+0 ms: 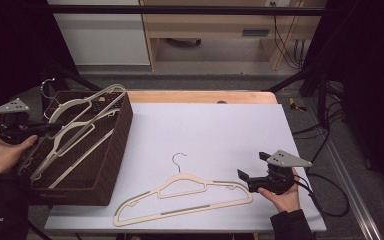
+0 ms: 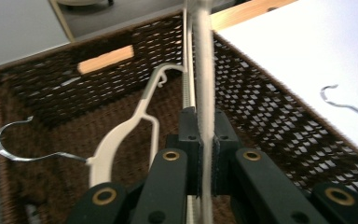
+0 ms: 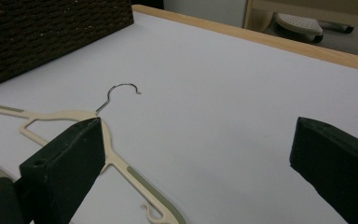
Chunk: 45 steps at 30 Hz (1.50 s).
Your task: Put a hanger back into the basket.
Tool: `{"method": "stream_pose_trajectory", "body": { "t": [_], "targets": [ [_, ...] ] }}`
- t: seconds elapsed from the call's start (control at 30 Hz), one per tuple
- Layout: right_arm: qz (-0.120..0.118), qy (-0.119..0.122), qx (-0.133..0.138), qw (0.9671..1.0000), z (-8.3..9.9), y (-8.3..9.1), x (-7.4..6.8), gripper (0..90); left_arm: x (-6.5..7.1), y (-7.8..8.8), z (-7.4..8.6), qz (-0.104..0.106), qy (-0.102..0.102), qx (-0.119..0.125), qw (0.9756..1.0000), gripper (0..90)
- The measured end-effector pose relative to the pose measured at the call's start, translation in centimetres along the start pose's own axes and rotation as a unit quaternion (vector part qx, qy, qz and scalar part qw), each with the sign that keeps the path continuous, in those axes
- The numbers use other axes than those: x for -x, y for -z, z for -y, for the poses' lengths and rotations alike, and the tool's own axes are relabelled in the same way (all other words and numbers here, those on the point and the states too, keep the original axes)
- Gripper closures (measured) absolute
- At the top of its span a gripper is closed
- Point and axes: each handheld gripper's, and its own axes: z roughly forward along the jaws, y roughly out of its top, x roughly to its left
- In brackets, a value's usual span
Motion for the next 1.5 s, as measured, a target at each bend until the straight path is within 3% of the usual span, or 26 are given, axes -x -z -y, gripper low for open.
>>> {"method": "stream_pose_trajectory", "body": {
  "t": [0.1, 0.17, 0.3, 0.4, 0.5, 0.6, 0.7, 0.77, 0.83, 0.97, 1.03, 1.13, 1.27, 1.3, 1.43, 1.5],
  "targets": [
    [-0.001, 0.001, 0.002, 1.0000, 0.0, 0.0, 0.0, 3.6, -0.5, 0.0, 0.7, 0.010, 0.020, -0.004, 0.9998, 86.1],
    [-0.001, 0.000, 0.001, 1.0000, 0.0, 0.0, 0.0, 3.6, -0.7, -0.3, 1.3, 0.010, 0.024, -0.021, 0.9994, 86.0],
    [-0.001, -0.001, -0.001, 1.0000, 0.0, 0.0, 0.0, 3.6, -0.6, -1.1, 2.2, 0.020, 0.037, -0.033, 0.9986, 86.0],
    [0.000, 0.000, 0.000, 1.0000, 0.0, 0.0, 0.0, 3.6, -0.1, -2.1, 2.6, 0.031, 0.042, -0.049, 0.9974, 85.5],
    [-0.002, -0.001, 0.002, 1.0000, -0.1, 0.1, 0.0, 3.8, 0.1, -3.4, 3.3, 0.027, 0.059, -0.068, 0.9956, 84.9],
    [-0.003, 0.000, 0.001, 1.0000, -0.1, 0.1, 0.0, 3.8, -0.1, -4.3, 3.9, 0.018, 0.074, -0.090, 0.9931, 83.8],
    [-0.005, 0.001, 0.001, 1.0000, -0.2, 0.1, 0.0, 3.7, -0.5, -4.5, 4.8, -0.007, 0.105, -0.094, 0.9899, 82.1],
    [-0.004, -0.001, 0.002, 1.0000, -0.2, 0.0, -0.1, 3.7, -0.9, -4.0, 5.1, -0.031, 0.115, -0.093, 0.9886, 77.4],
    [-0.007, 0.002, -0.001, 1.0000, -0.2, -0.1, -0.1, 3.6, -1.1, -3.5, 5.1, -0.060, 0.124, -0.090, 0.9864, 66.4],
    [-0.007, 0.002, -0.004, 1.0000, -0.2, -0.4, -0.3, 3.4, -1.2, -2.7, 5.3, -0.082, 0.136, -0.056, 0.9858, 58.8],
    [-0.009, 0.004, -0.006, 0.9999, -0.2, -0.5, -0.3, 3.4, -0.9, -2.1, 5.1, -0.095, 0.125, -0.042, 0.9867, 54.6],
    [-0.006, 0.002, -0.003, 1.0000, -0.2, -0.5, -0.3, 3.9, -0.1, -1.5, 4.7, -0.097, 0.115, -0.023, 0.9883, 49.7],
    [-0.007, -0.002, -0.002, 1.0000, -0.3, -0.5, -0.3, 3.7, 1.8, -0.9, 4.1, -0.072, 0.106, 0.025, 0.9914, 44.6],
    [-0.008, -0.001, -0.002, 1.0000, -0.3, -0.4, -0.3, 3.7, 2.3, -0.8, 3.9, -0.066, 0.095, 0.031, 0.9928, 43.2],
    [-0.006, 0.002, 0.000, 1.0000, -0.3, -0.5, -0.3, 4.0, 5.1, -0.9, 3.1, -0.028, 0.077, 0.077, 0.9937, 33.9],
    [-0.005, 0.005, -0.002, 1.0000, -0.3, -0.5, -0.3, 3.9, 6.0, -1.1, 2.9, -0.013, 0.069, 0.086, 0.9938, 28.5]
  ]
}}
